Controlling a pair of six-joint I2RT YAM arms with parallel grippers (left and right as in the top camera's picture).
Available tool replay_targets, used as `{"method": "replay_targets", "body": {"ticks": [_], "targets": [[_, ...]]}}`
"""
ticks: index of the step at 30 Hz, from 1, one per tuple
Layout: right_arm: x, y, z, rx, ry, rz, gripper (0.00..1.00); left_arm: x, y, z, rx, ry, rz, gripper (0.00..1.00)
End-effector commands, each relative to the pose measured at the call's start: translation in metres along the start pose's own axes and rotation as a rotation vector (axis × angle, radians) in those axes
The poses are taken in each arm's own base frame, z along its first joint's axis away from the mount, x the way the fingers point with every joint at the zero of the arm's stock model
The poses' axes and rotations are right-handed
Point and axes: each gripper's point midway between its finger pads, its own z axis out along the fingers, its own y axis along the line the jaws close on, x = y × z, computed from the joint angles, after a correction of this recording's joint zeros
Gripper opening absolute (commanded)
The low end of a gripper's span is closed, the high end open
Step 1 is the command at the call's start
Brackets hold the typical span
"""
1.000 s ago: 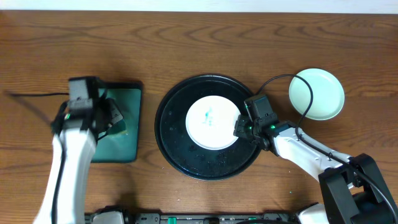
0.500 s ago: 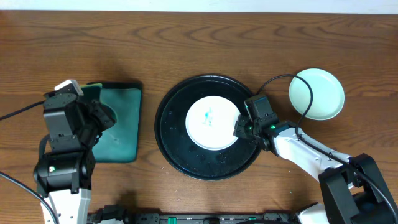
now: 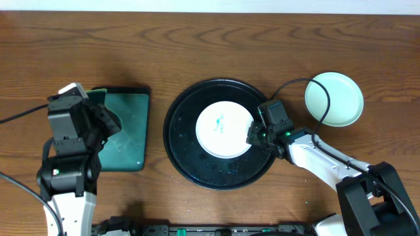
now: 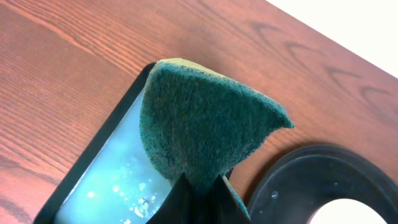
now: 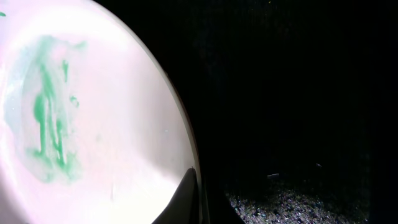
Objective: Clean dirty plates on tray and stack at the side
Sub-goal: 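Scrub the white plate's green smears with the sponge in the left gripper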
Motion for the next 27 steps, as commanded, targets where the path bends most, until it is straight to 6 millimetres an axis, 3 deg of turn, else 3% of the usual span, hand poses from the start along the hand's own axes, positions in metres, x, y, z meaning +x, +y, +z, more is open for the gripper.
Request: {"method": "replay_targets", "body": {"ticks": [1,5,9,12,17,24,27], "targets": [[0.004,-0.002,0.002,0.000,0.024,-0.020,0.01,0.004,0.008,0.016,-0.054,0.041,0.010,0.07],[0.008,0.002,0.002,-0.024,0.044,-0.021,0.01,0.029,0.010,0.042,-0.073,0.179,-0.029,0.07],[0.021,0.020,0.001,-0.112,0.107,-0.054,0.01,0.060,-0.015,0.060,0.073,0.354,-0.036,0.07],[0.027,0.027,0.000,-0.136,0.125,-0.068,0.01,0.077,-0.045,0.060,0.232,0.451,-0.028,0.07],[0.036,0.043,-0.001,-0.192,0.149,-0.093,0.01,0.110,-0.079,0.054,0.317,0.567,0.049,0.07],[0.044,0.054,-0.001,-0.210,0.154,-0.133,0.01,0.160,-0.119,0.059,0.347,0.681,0.172,0.07],[0.045,0.055,-0.001,-0.210,0.155,-0.136,0.01,0.182,-0.125,0.071,0.294,0.711,0.221,0.07]]}}
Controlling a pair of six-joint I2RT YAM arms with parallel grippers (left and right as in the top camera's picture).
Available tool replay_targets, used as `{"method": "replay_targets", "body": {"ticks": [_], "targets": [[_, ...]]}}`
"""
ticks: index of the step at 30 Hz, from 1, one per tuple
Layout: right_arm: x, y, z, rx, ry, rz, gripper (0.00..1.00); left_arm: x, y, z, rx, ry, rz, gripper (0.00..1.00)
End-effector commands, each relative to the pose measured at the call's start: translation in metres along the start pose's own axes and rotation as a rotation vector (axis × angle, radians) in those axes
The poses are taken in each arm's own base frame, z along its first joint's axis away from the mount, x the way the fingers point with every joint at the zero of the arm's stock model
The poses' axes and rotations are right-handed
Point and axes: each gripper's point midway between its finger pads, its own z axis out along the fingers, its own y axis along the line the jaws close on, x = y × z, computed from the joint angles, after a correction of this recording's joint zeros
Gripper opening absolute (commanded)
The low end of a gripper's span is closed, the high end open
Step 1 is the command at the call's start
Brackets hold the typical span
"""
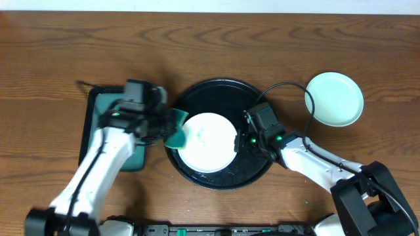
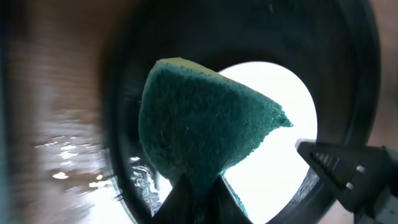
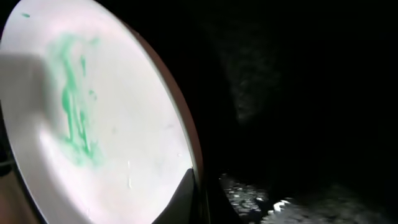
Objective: Clean dirty plates on tray and stack at the side
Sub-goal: 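Scrub the white plate's green smears with the sponge in the left gripper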
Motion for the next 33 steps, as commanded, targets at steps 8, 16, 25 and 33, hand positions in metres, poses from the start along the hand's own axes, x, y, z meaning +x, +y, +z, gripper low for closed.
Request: {"method": "replay_targets", "body": {"ticks": [8,16,25,33], "targets": [[0.005,0.007,0.001,-0.028,0.021,-0.028,0.01,0.033,0.020,0.079,-0.227,0.155,-0.029,0.07],[0.006,0.008,0.002,-0.026,0.020,-0.034,0.01,0.077,-0.016,0.113,-0.001,0.388,-0.059,0.07],[0.006,0.008,0.002,-0.022,0.018,-0.037,0.01,0.086,-0.084,0.118,0.243,0.410,-0.009,0.07],[0.007,0.008,0.002,-0.021,0.018,-0.037,0.01,0.047,-0.039,0.132,-0.008,0.201,-0.037,0.07]]}}
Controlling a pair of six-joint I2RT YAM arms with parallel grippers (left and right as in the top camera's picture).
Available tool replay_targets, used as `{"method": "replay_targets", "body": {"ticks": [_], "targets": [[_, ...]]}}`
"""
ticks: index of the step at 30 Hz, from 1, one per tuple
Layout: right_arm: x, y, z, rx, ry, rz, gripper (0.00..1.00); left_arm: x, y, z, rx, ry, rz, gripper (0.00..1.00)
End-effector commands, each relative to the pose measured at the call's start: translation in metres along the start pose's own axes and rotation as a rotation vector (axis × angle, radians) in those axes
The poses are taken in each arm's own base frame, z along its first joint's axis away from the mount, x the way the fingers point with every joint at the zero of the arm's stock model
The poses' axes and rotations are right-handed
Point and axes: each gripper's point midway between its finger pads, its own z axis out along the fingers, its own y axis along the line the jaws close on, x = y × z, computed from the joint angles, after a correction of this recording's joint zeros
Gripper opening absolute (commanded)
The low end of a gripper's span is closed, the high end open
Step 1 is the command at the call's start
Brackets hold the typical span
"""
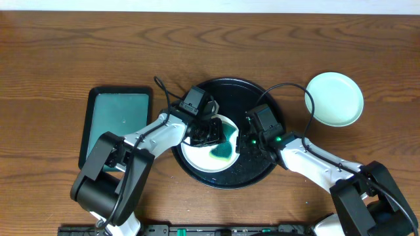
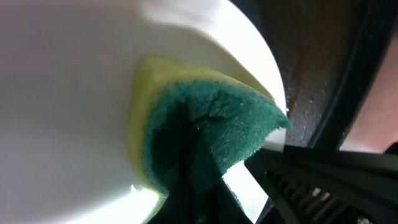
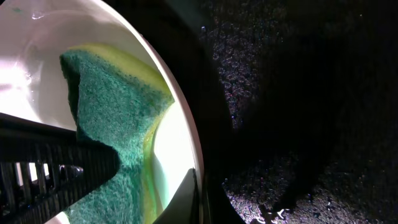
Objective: Clean dirty plates on tray and stack at the side
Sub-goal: 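Scrub the white plate's green smears with the sponge in the left gripper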
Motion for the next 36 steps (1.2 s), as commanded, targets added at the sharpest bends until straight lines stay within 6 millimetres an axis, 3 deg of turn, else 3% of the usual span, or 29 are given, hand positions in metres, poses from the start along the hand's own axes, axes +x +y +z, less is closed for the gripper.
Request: {"method": "replay_targets", "body": {"ticks": [1,3,4,7,12,18,26,36], "targets": [[0.007,0.019,0.000,-0.077,0.034,-0.037,0.01,-0.015,0.058,-0.002,-0.252,-0.111,-0.077,0.07],[0.007,0.019,0.000,-0.077,0.035,-0.037,0.01,-0.026,0.082,-0.015,-0.366,-0.168,-0.111,0.07],[0.007,0.019,0.000,-0.077,0.034,-0.037,0.01,-0.035,0.105,-0.031,-0.478,-0.218,-0.142,0.07],[0.006,0.019,0.000,-0.076,0.034,-0.037,0.01,-0.046,0.134,-0.058,-0.633,-0.279,-0.173,0.07],[0.006,0.019,0.000,-0.076,0.034,-0.036,0.01,-0.050,0.160,-0.093,-0.823,-0.312,-0.192,0.07],[0.006,0.017,0.000,-0.070,0.032,-0.029,0.01,-0.036,0.175,-0.116,-0.978,-0.278,-0.194,0.07],[0.006,0.017,0.000,-0.068,0.031,-0.028,0.02,-0.007,0.180,-0.121,-1.033,-0.162,-0.202,0.07],[0.005,0.018,0.000,-0.071,0.029,-0.029,0.01,-0.004,0.128,-0.067,-0.819,-0.099,-0.031,0.07]]}}
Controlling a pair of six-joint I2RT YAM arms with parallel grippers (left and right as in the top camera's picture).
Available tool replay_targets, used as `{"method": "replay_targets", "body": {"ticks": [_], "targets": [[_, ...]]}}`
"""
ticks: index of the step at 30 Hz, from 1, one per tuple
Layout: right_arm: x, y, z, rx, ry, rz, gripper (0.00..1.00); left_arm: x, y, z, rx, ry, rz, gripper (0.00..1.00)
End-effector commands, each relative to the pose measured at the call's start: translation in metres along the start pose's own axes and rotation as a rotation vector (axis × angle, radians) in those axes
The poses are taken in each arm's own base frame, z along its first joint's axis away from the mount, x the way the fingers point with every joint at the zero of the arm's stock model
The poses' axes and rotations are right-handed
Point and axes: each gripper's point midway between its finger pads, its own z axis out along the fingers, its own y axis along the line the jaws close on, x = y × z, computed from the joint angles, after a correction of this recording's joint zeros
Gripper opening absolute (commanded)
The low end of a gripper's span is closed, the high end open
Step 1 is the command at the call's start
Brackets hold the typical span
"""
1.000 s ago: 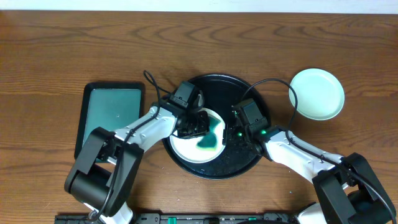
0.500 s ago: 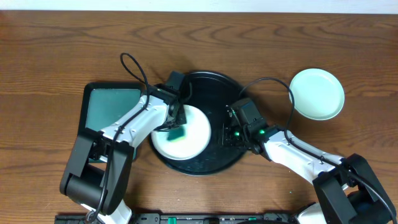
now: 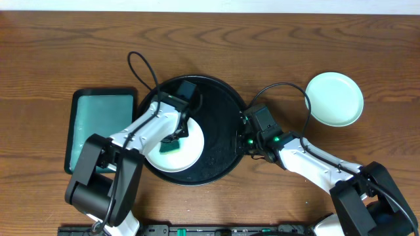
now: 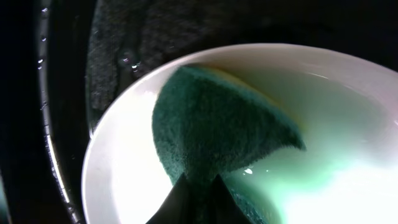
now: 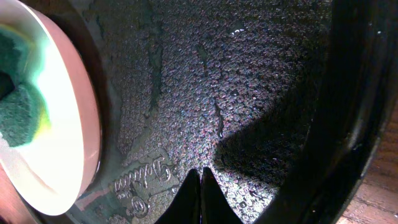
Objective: Clean dirty plates on tray and stack at the side
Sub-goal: 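Scrub the white plate's green smears with the sponge in the left gripper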
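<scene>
A white plate (image 3: 190, 149) lies in the lower left part of the round black tray (image 3: 220, 111). My left gripper (image 3: 173, 141) is shut on a green sponge (image 3: 171, 147) (image 4: 217, 127) that presses on the plate (image 4: 118, 155); the plate's wet bottom shows a pale green sheen. My right gripper (image 3: 247, 140) (image 5: 200, 186) is shut on nothing, its tips low over the tray's wet floor (image 5: 249, 87), apart from the plate (image 5: 62, 137). The sponge (image 5: 17, 106) shows at that view's left edge.
A clean pale green plate (image 3: 333, 98) sits on the wooden table at the right. A dark basin of greenish soapy water (image 3: 98, 128) stands left of the tray. A black cable (image 3: 139, 65) loops behind the tray.
The plate has gone from the tray's middle to its lower left, with the sponge still on it. My right gripper no longer holds the plate's rim. Tray and basin sit further left.
At first my left gripper held the sponge over the basin while the right was shut on the rim of the green-stained plate. The sponge then reached the plate's left edge, then covered the stain. Now the plate is free of the right gripper and only a pale sheen shows.
</scene>
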Motion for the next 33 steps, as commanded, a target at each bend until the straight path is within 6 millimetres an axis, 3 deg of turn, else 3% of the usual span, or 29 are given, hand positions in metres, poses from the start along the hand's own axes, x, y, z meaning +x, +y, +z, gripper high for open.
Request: {"method": "replay_targets", "body": {"ticks": [1,4,13,20,23,25,28,30,33], "targets": [[0.001,-0.003,0.001,0.011,-0.002,-0.006,0.01,0.029,-0.034,0.012,0.098,0.083,0.088,0.07],[0.001,-0.003,0.001,0.011,-0.002,-0.006,0.01,0.034,-0.057,0.007,0.173,0.087,0.096,0.07],[0.000,-0.004,0.001,0.018,-0.006,-0.002,0.01,0.039,-0.097,-0.005,0.379,0.124,0.103,0.07],[0.000,-0.005,0.001,0.021,-0.009,0.001,0.01,0.039,-0.124,-0.022,0.531,0.147,0.134,0.07],[-0.001,-0.006,0.001,0.026,-0.013,0.002,0.03,0.035,-0.126,-0.025,0.538,0.139,0.132,0.07],[-0.002,-0.005,0.001,0.024,-0.017,0.000,0.17,0.036,-0.126,-0.025,0.540,0.146,0.130,0.07],[-0.008,-0.005,0.001,0.026,-0.044,-0.005,0.54,0.040,-0.129,-0.028,0.563,0.168,0.134,0.07],[-0.012,-0.001,0.000,0.013,-0.063,-0.012,0.64,0.041,-0.130,-0.029,0.572,0.174,0.135,0.07],[-0.019,0.004,0.000,-0.007,-0.091,-0.014,0.70,0.042,-0.130,-0.029,0.571,0.177,0.136,0.07]]}}
